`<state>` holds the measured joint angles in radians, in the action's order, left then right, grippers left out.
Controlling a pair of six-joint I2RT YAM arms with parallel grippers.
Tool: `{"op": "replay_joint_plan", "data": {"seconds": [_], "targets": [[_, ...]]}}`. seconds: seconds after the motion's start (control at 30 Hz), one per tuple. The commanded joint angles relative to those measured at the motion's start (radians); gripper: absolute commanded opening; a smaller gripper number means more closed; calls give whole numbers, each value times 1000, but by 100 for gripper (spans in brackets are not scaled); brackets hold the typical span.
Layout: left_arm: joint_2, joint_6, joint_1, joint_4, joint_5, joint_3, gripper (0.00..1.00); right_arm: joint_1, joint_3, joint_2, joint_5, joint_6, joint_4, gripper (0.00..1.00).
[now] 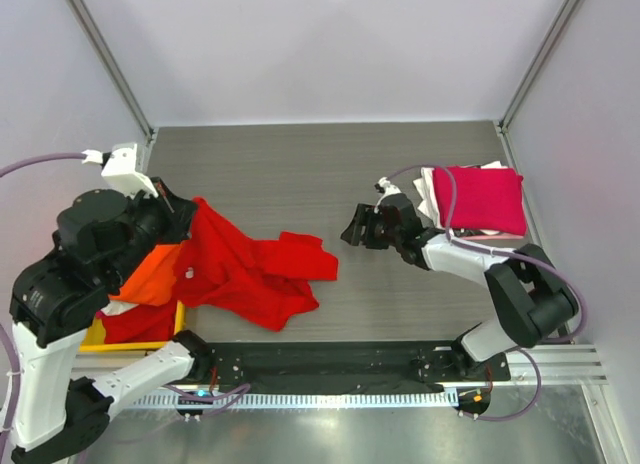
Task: Fold and stack the t-shirts
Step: Flatten the tshirt out
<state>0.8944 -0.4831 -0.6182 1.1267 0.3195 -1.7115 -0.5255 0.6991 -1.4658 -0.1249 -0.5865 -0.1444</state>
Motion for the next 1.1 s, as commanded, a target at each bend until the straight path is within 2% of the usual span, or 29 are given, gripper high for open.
{"op": "replay_joint_plan", "data": {"seconds": [0.0,0.23,0.3,0.4,0.6,0.77,0.9,1.07], "targets": [[-3,38,2,22,113,62,0,-53,71,-57,-42,-16,-67,65],[-25,47,2,16,136,151,0,-136,129,-180,-67,-59,-61,59],[-31,49,2,18,150,151,0,-151,111,-159,-68,-84,-58,58],[-32,49,2,27,148,153,0,-174,47,-84,14,-116,-5,60],[-43,43,2,19,171,193,0,-192,-68,-11,-22,-144,0,63],[-40,41,2,10,178,191,0,-215,-115,-34,-44,-185,-79,63],[-34,41,2,10,178,185,0,-237,-105,-83,-62,-206,-122,57],[-29,44,2,22,185,184,0,-275,-58,-113,-10,-220,-57,54]]}}
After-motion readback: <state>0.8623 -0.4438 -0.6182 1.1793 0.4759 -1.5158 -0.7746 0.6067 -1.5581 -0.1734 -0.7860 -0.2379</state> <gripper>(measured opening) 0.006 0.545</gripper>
